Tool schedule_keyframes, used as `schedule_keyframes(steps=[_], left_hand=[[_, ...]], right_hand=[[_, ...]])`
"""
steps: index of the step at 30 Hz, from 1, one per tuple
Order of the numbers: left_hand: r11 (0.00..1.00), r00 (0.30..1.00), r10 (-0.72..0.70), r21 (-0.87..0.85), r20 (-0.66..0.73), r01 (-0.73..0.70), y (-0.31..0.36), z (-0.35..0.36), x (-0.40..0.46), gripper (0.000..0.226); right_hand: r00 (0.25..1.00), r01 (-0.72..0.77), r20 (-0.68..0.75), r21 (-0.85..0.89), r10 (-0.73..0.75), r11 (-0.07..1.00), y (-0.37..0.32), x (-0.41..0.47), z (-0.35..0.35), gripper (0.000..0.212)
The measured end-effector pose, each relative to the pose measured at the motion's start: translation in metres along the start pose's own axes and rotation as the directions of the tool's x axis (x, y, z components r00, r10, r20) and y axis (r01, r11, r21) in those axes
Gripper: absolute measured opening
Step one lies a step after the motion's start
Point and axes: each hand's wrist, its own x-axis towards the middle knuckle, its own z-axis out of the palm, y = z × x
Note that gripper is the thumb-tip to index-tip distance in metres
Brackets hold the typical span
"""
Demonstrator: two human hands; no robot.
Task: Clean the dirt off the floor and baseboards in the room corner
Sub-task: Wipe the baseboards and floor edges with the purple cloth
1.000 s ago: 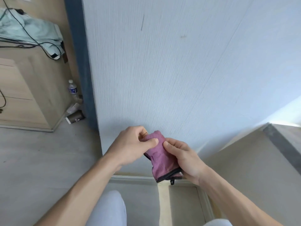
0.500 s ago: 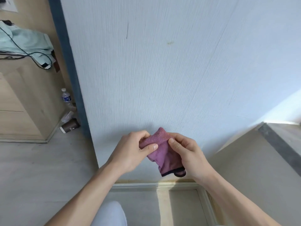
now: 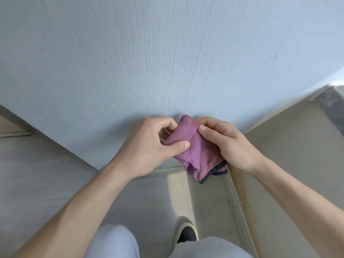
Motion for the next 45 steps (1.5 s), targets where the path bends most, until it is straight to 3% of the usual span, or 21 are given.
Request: schedule_keyframes(steps=[3,6,11,21,26,31,35,38,42,45], left_hand=[[0.998,0.998,-0.053,-0.032,0.029,0.054,0.01,-0.001,-0.001,0.016],[0.984,0.988,-0.143,-0.099,0.064,0.149,0.027,-0.012,-0.002,0.016],[0.944,0.966,-0.249,-0.205,0.073,0.258,0.081,-0.03,-0.013,0.02],[0.949,0.964,-0.228,-0.189,0.136,0.251,0.249,-0.105,-0.052,0.02],[0.973,0.975,-0.198,-0.097,0.096,0.207,0.319,-0.146,-0.079,0.022],[0.979,0.979,-0.201,-0.021,-0.019,0.201,0.371,-0.182,-0.111,0.021],[0.966,0.986,-0.166,-0.197,0.031,0.169,0.422,-0.198,-0.135,0.014],[0.953,0.988,-0.145,-0.264,0.046,0.152,0.455,-0.205,-0.149,0.008],[0.963,0.989,-0.141,-0.226,0.034,0.145,0.489,-0.21,-0.168,0.03],[0.97,0.992,-0.112,-0.211,0.056,0.122,0.514,-0.213,-0.184,0.034]], right_hand=[[0.991,-0.113,0.081,0.096,0.105,0.989,0.006,-0.003,-0.005,0.037],[0.974,-0.186,0.144,0.058,0.176,0.981,0.006,-0.011,-0.005,0.041],[0.96,-0.269,0.122,0.155,0.252,0.951,-0.029,-0.044,0.006,0.047],[0.952,-0.3,0.004,0.221,0.306,0.928,-0.185,-0.127,0.028,0.037],[0.946,-0.311,0.024,0.337,0.322,0.889,-0.267,-0.167,0.031,0.019],[0.952,-0.268,0.024,0.543,0.305,0.796,-0.347,-0.208,0.036,0.064],[0.973,-0.141,-0.048,0.654,0.226,0.743,-0.422,-0.24,0.057,0.045],[0.962,-0.076,-0.158,0.629,0.223,0.773,-0.461,-0.264,0.064,0.039],[0.843,0.009,-0.482,0.458,0.239,0.889,-0.504,-0.299,0.059,0.025],[0.748,0.053,-0.659,0.167,0.071,0.985,-0.53,-0.324,0.059,0.017]])
